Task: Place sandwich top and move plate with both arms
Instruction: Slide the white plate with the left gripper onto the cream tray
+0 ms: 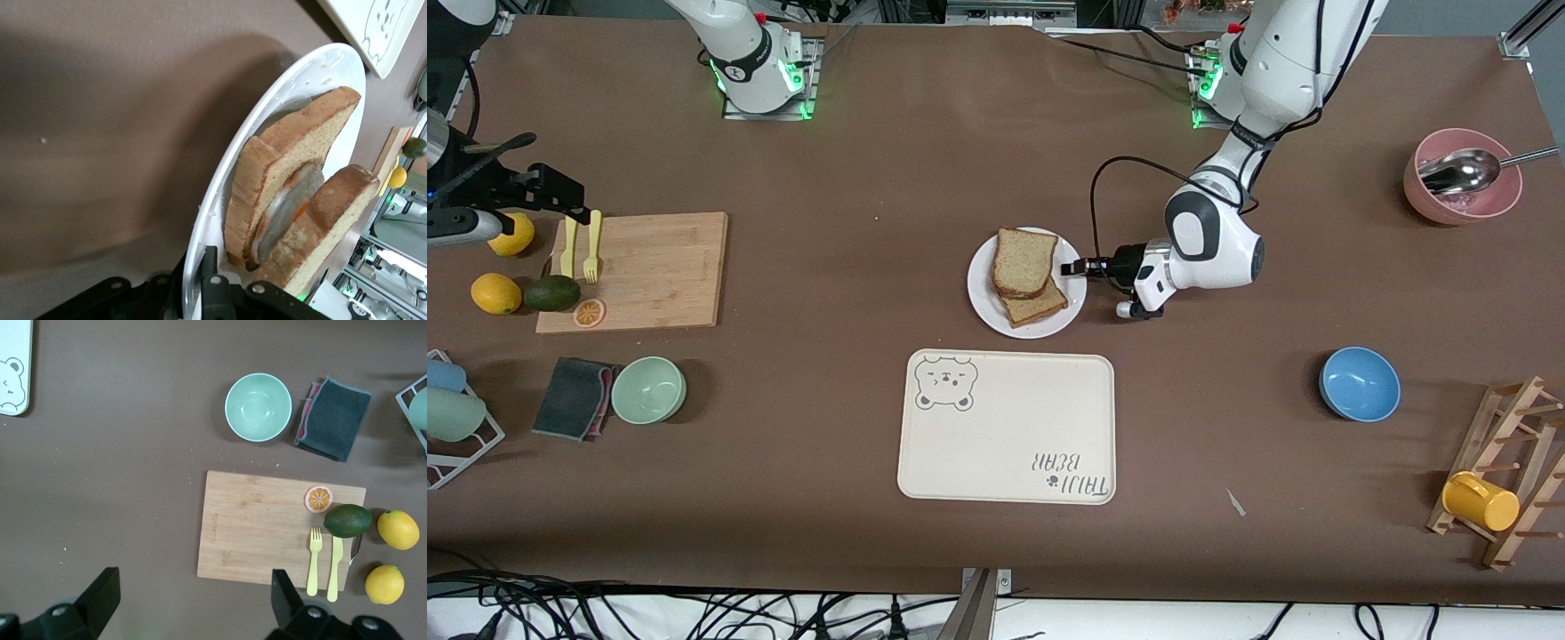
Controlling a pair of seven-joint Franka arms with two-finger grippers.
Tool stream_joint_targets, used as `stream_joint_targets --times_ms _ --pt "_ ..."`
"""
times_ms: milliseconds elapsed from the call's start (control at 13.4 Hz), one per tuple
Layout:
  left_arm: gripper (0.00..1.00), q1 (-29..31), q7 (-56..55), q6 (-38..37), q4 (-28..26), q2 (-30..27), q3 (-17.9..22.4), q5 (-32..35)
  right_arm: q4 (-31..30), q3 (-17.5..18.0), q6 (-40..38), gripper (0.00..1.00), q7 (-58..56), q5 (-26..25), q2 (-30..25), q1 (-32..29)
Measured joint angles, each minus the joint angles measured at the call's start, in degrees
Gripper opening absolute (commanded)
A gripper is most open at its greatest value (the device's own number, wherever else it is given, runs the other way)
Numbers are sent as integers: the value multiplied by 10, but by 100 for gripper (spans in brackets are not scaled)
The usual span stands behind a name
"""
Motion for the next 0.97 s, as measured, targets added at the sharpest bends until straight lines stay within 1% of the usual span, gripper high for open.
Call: stream_joint_targets --times_ms 224,747,971 --pt "0 0 -29 1 3 -3 1 0 0 0 0 100 0 0 0 0" --pt "0 3 -42 11 20 -13 7 0 0 -1 -1 100 0 0 0 0" --pt "0 14 -42 -10 36 -21 7 0 0 0 -1 100 0 0 0 0"
